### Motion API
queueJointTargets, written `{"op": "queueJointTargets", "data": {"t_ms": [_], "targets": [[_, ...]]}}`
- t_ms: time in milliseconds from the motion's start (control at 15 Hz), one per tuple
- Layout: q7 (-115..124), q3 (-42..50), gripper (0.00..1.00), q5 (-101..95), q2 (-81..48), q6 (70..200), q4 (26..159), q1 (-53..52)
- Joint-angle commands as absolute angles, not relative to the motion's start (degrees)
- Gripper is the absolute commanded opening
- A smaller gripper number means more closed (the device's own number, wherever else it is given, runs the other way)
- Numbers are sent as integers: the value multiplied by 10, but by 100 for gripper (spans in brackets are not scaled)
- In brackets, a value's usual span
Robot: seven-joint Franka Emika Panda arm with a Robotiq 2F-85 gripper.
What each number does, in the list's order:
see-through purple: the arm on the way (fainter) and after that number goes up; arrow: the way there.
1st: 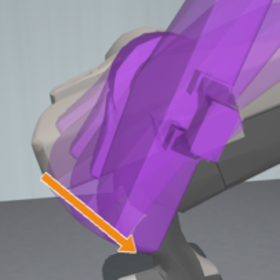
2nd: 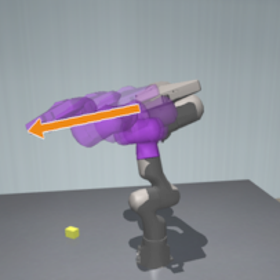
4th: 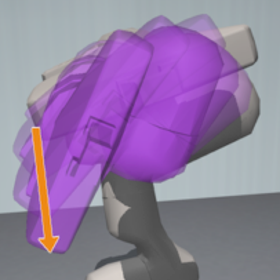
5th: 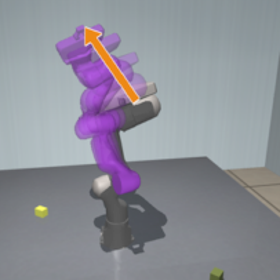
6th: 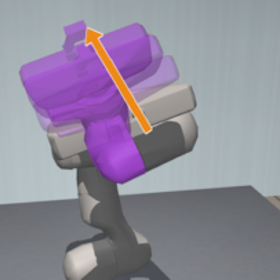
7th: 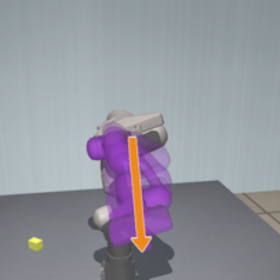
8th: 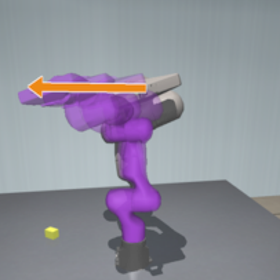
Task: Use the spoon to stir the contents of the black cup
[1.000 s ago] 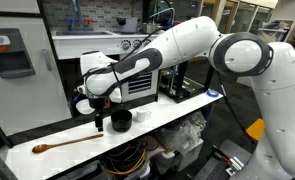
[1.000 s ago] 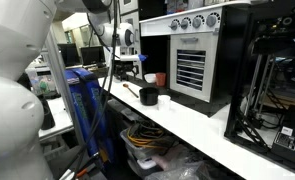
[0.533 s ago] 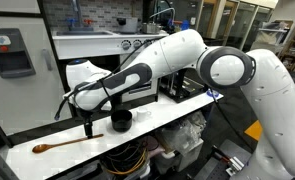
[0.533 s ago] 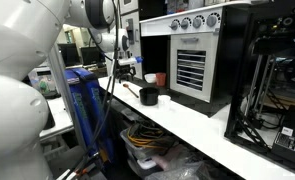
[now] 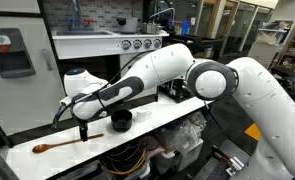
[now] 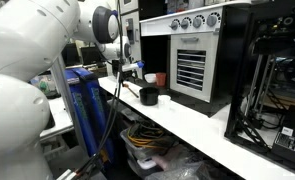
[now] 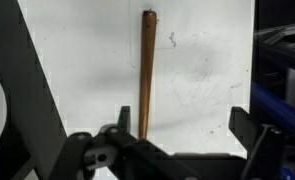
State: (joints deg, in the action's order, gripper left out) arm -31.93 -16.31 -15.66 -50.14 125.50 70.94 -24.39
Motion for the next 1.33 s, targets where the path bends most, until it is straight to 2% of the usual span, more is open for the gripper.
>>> {"op": "queueJointTargets", "data": {"t_ms": [0,1267], "targets": [[-325,-158,100,-150,-545,1227,642,-250],[-332,-150,100,-133,-661,1110,455,-281]]}}
